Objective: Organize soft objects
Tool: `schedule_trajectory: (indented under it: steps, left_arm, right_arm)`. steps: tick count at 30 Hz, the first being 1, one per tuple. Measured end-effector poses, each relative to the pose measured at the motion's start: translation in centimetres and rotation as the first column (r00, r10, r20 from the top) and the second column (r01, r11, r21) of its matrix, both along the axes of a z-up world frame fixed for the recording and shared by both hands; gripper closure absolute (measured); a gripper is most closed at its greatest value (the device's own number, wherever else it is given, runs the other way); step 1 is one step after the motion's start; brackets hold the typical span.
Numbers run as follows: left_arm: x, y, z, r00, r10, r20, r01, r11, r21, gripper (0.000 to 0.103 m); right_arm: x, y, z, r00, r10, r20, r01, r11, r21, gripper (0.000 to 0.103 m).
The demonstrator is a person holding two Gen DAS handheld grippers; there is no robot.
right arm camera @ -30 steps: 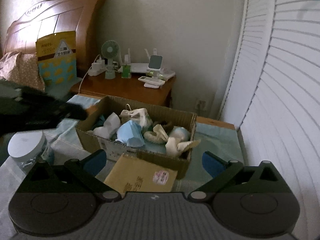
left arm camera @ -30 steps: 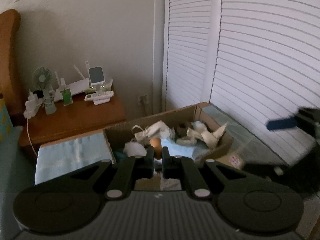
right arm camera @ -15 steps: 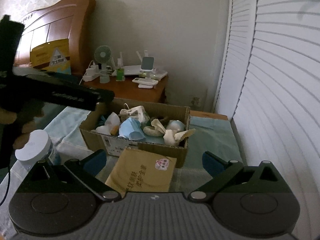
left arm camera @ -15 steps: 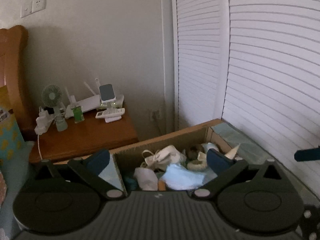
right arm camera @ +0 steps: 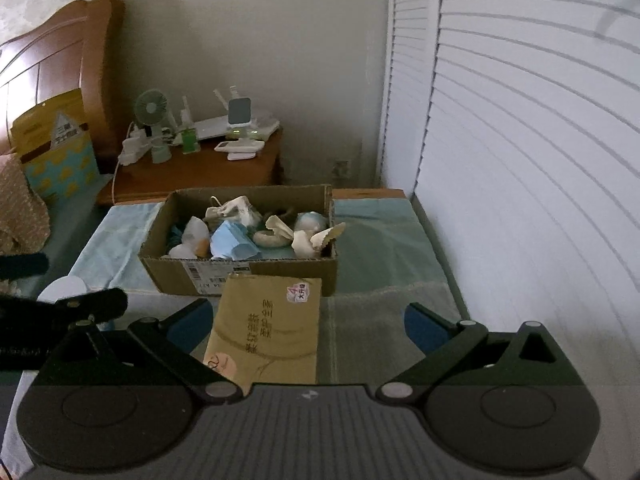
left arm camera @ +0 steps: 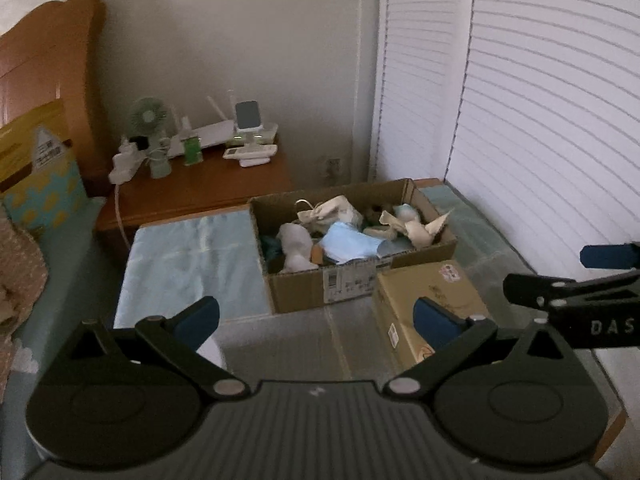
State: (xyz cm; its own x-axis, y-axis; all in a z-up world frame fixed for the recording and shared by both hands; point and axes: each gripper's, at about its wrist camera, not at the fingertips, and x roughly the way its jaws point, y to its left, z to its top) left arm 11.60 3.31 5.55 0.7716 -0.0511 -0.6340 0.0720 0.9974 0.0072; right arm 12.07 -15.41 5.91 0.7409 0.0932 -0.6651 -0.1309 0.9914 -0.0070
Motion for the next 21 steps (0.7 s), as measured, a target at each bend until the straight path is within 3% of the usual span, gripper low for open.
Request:
schedule_trajectory:
  steps: [21]
  left_arm:
    - [-1.5, -0.6, 1.2, 0.999, 0.031, 0.016, -0.031, 0.999, 0.020, 0.001]
  right_arm:
    - [-1.6, -0.3, 1.2, 0.999, -0.050, 0.012, 0.050, 0.999, 0.003, 0.000]
